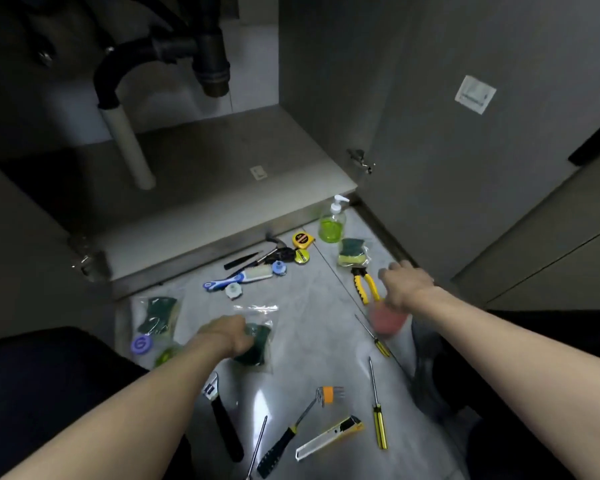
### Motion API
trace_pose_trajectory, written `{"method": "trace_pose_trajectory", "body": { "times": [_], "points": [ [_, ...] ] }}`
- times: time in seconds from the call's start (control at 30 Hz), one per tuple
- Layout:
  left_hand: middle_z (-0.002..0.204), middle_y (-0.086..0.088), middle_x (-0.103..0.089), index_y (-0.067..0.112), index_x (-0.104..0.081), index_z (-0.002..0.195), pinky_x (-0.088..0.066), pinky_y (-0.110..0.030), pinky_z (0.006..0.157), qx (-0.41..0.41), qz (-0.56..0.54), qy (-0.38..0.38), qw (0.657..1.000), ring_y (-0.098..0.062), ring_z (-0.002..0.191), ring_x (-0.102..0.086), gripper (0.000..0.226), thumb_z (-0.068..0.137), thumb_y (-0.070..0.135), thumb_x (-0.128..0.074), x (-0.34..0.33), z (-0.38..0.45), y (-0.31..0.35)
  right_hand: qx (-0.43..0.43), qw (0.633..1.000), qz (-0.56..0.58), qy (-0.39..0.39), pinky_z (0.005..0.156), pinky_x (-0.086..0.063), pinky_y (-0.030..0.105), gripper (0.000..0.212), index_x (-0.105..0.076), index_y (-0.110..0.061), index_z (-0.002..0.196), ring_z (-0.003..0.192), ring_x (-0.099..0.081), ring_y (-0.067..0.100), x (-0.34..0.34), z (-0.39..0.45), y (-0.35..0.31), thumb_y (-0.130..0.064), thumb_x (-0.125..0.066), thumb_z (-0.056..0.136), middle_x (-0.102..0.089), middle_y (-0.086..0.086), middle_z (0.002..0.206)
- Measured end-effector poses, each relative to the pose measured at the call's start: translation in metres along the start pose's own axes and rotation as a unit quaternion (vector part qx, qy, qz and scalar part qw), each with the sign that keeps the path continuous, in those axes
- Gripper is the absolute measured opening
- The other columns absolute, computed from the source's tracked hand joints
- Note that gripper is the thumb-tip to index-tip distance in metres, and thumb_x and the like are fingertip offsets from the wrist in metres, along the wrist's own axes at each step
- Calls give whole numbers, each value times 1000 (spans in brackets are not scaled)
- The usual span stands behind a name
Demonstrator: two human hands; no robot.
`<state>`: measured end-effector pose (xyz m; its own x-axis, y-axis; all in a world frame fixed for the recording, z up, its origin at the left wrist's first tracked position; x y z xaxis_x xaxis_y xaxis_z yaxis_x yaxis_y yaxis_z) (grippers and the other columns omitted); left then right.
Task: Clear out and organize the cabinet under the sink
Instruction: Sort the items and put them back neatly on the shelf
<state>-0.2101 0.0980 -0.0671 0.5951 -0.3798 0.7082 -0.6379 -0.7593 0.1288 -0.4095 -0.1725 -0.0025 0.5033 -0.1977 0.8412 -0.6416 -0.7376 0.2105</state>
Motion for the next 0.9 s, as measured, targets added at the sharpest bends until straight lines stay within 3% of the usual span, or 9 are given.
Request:
{"method": "trace_pose_trajectory", "body": {
  "times": [0.1,0.27,0.4,0.47,0.6,0.7,0.8,0.9],
  "points": [
    [128,-7,-61,23,-60,119,-45,-31,82,-17,40,-8,999,-28,113,-59,37,86,37,-54,-10,6,3,-4,998,-54,-20,109,-34,39,43,-46,-22,141,138,-37,25,-24,10,31,-33,-47,100,-46,6,144],
    [130,-6,-60,23,-61,120,-44,-33,84,-59,39,47,996,-29,115,-57,33,91,35,-48,4,10,25,-2,995,-98,-14,107,-32,35,39,-55,-25,134,132,-48,22,-44,22,44,-44,-37,105,-55,3,140],
    [123,-3,-64,26,-61,120,-44,-33,80,-70,19,67,995,-27,110,-59,32,91,37,-50,25,4,29,44,999,-18,12,86,-44,30,31,-63,-24,116,118,-61,27,-29,32,27,-45,-48,100,-62,7,126],
    [124,-5,-63,25,-61,119,-44,-33,80,-61,54,75,994,-27,110,-59,32,92,39,-51,39,0,18,90,995,29,20,74,-40,29,27,-63,-22,104,108,-63,31,-13,35,5,-45,-51,97,-64,10,117],
    [129,-8,-61,21,-60,123,-46,-34,90,28,148,68,986,-28,116,-59,39,89,39,-57,69,-7,-37,172,980,88,54,66,-38,33,20,-53,-22,88,85,-56,28,16,37,-56,-41,-54,93,-65,7,100],
    [130,-9,-61,18,-57,126,-52,-37,94,119,137,8,983,-29,117,-60,52,79,38,-67,70,-13,-82,217,967,113,69,64,-43,34,20,-56,-23,89,84,-59,27,24,33,-93,-42,-55,93,-64,4,90],
    [128,-9,-64,16,-63,120,-55,-37,92,195,132,-57,970,-28,113,-65,57,67,34,-74,40,-14,-113,243,960,116,74,60,-39,31,20,-56,-27,89,81,-59,23,27,27,-114,-46,-56,94,-61,-1,86],
    [132,-9,-61,12,-60,128,-51,-32,85,217,136,-92,962,-26,117,-63,57,74,27,-73,13,-6,-121,235,961,122,72,64,-40,33,21,-57,-27,92,83,-58,23,24,25,-117,-48,-55,94,-63,-1,91]
  ]
}}
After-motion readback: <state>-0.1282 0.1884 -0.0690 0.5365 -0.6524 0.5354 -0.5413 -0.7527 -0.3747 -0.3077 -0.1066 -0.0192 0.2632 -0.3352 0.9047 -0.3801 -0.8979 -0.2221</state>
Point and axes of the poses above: each hand's wrist, its own z-axis towards the middle knuckle, its own x-axis out of the back of the hand, y = z × x, the point moved 5 cm from there along z, towards the middle knuckle
